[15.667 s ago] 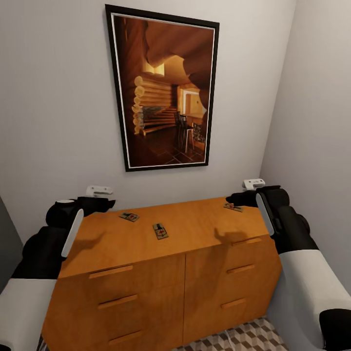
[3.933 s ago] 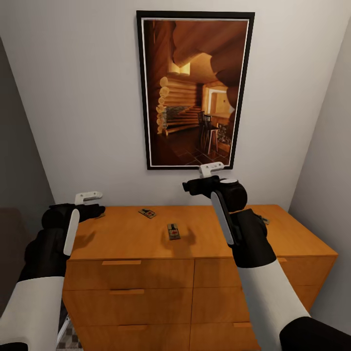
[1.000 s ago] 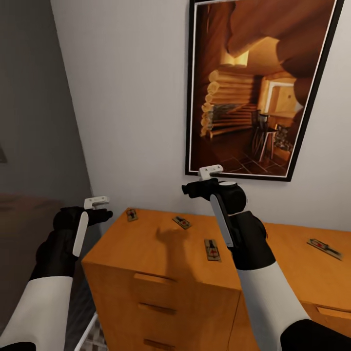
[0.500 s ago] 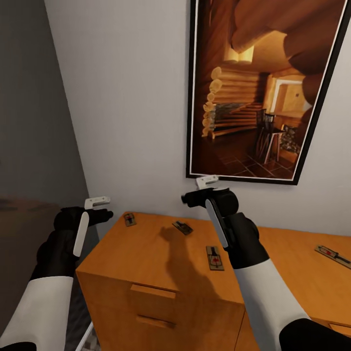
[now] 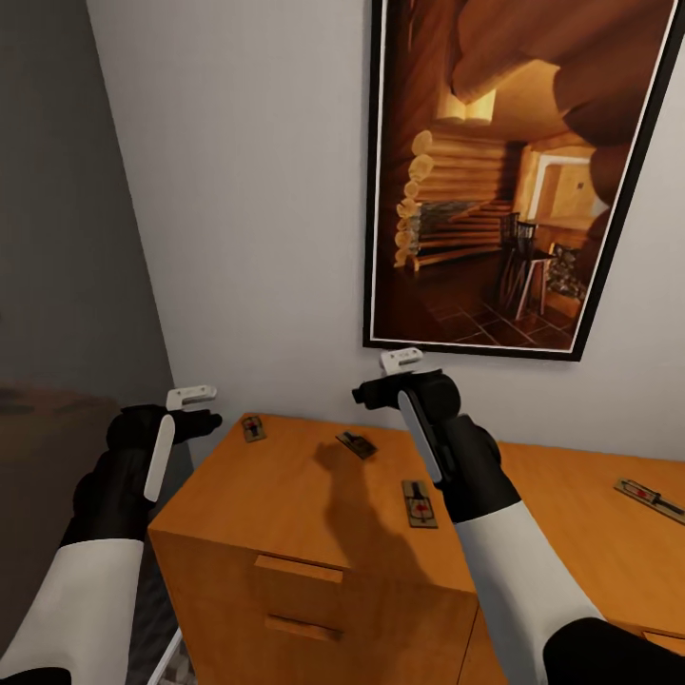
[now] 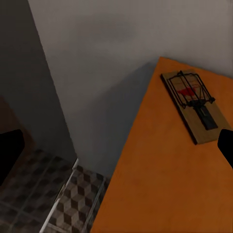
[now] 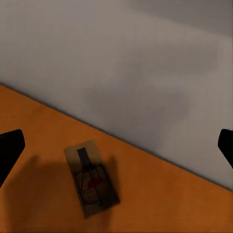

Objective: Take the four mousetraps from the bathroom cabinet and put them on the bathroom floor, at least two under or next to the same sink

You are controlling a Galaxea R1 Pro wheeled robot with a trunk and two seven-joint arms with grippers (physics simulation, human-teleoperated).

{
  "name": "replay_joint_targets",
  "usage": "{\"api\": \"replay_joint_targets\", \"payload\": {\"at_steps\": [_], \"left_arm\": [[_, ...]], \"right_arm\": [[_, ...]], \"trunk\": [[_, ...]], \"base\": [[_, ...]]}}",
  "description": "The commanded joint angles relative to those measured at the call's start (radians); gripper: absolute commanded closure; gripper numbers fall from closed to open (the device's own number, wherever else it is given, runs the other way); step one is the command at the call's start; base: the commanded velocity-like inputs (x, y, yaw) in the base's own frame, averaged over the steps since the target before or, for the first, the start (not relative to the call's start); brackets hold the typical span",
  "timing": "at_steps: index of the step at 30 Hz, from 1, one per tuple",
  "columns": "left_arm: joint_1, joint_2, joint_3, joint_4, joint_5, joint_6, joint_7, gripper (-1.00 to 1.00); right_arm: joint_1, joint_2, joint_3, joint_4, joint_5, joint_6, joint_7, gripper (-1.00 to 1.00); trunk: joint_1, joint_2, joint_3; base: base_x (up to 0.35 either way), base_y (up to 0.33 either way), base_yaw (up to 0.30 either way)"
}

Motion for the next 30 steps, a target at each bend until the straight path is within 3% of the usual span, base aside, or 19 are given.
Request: {"api": "replay_joint_targets", "payload": {"at_steps": [1, 14, 30], "left_arm": [[-0.001, 0.000, 0.000, -0.001, 0.003, 0.004, 0.005, -1.00], [0.000, -0.008, -0.001, 0.007, 0.003, 0.003, 0.005, -1.00], [-0.001, -0.016, -0.001, 0.010, 0.003, 0.002, 0.005, -1.00]], "right_arm": [[-0.001, 0.000, 0.001, 0.000, -0.001, 0.004, -0.003, -1.00], [-0.082, 0.000, -0.001, 0.144, -0.002, 0.004, -0.001, -1.00], [-0.154, 0.000, -0.005, 0.197, -0.006, 0.004, 0.004, -1.00]], "trunk": [[0.000, -0.001, -0.001], [0.000, -0.001, -0.001], [0.000, -0.001, -0.001]], "base": [[0.000, 0.000, 0.000], [0.000, 0.000, 0.000], [0.000, 0.000, 0.000]]}}
